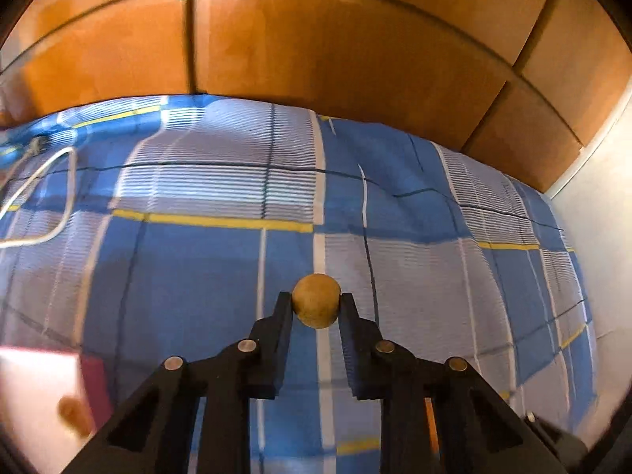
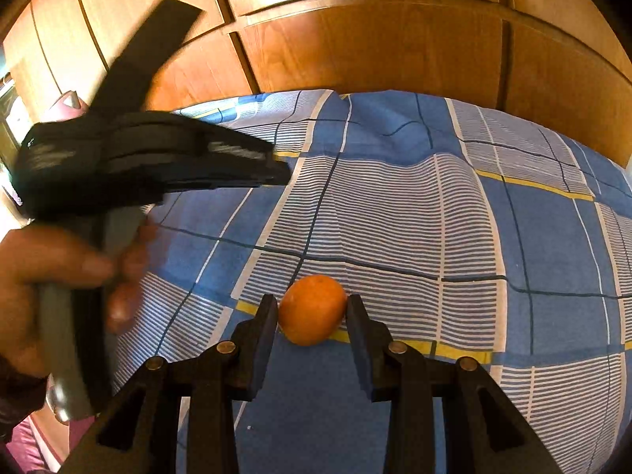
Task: Organize fruits
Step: 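Place the yellow fruit in the tray with the left gripper while the right carries the orange over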
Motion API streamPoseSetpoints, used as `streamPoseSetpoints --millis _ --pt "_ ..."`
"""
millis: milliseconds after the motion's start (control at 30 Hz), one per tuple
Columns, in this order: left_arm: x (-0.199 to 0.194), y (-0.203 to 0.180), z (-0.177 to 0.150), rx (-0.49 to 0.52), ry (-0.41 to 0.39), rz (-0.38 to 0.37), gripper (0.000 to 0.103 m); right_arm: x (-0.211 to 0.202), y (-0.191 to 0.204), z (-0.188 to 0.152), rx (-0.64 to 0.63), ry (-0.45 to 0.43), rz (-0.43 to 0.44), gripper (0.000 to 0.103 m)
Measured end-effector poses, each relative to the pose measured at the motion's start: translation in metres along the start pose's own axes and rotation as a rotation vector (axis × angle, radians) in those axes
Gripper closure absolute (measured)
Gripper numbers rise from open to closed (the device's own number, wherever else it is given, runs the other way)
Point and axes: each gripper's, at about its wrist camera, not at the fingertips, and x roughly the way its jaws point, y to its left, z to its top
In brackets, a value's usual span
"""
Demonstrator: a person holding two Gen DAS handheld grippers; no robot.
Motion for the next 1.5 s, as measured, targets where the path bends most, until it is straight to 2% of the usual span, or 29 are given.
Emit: streamPoseSetpoints --millis 200,467,667,933,967,1067,1500 --pt "-0.066 0.015 -0.031 0.019 -0.078 0.057 0.079 -0.006 0.009 -0.004 -0.013 0.009 0.005 0.067" --pt "-0.142 0.06 -0.09 -0.049 -0.159 0.146 0.079 -0.017 0.036 -0.022 -0.042 0.027 0.025 0.067" --pt "-0.173 0.096 -0.134 -0.126 -0.177 0.195 0.079 -0.033 0.058 -0.034 -0.077 0.018 0.027 0.067" --pt "-0.194 0.132 -0.181 -0.196 -0.181 0.247 0.078 -0.048 0.097 -0.044 -0.144 0.008 0.04 0.067" --pt "-0.196 0.135 -0.186 -0.203 -0.181 0.252 0.077 -0.049 0.102 -0.045 -0.151 0.008 0.046 0.067" --pt "-0.202 0.142 -0.198 -0.233 -0.194 0.266 0.047 -0.052 0.118 -0.048 -0.178 0.009 0.059 0.067" --pt "-0.228 0.16 -0.221 -0.287 -0.254 0.283 0.039 -0.052 0.193 -0.053 -0.339 0.036 0.168 0.067"
